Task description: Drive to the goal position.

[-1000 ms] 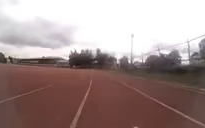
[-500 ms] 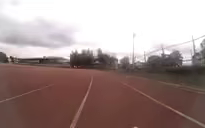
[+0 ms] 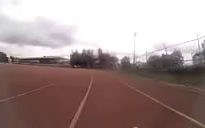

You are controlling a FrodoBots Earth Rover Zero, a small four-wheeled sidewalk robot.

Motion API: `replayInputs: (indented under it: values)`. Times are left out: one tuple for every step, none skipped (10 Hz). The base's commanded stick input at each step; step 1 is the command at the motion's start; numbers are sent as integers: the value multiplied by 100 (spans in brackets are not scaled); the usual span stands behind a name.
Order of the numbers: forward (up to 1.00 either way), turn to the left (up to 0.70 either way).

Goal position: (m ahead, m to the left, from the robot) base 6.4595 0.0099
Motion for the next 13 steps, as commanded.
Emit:
replayInputs:
  values:
    - [70,0]
    - [70,0]
    - [70,0]
    - [70,0]
    - [70,0]
    - [70,0]
    - [70,0]
    - [70,0]
    - [70,0]
    - [70,0]
    - [70,0]
    - [70,0]
    - [70,0]
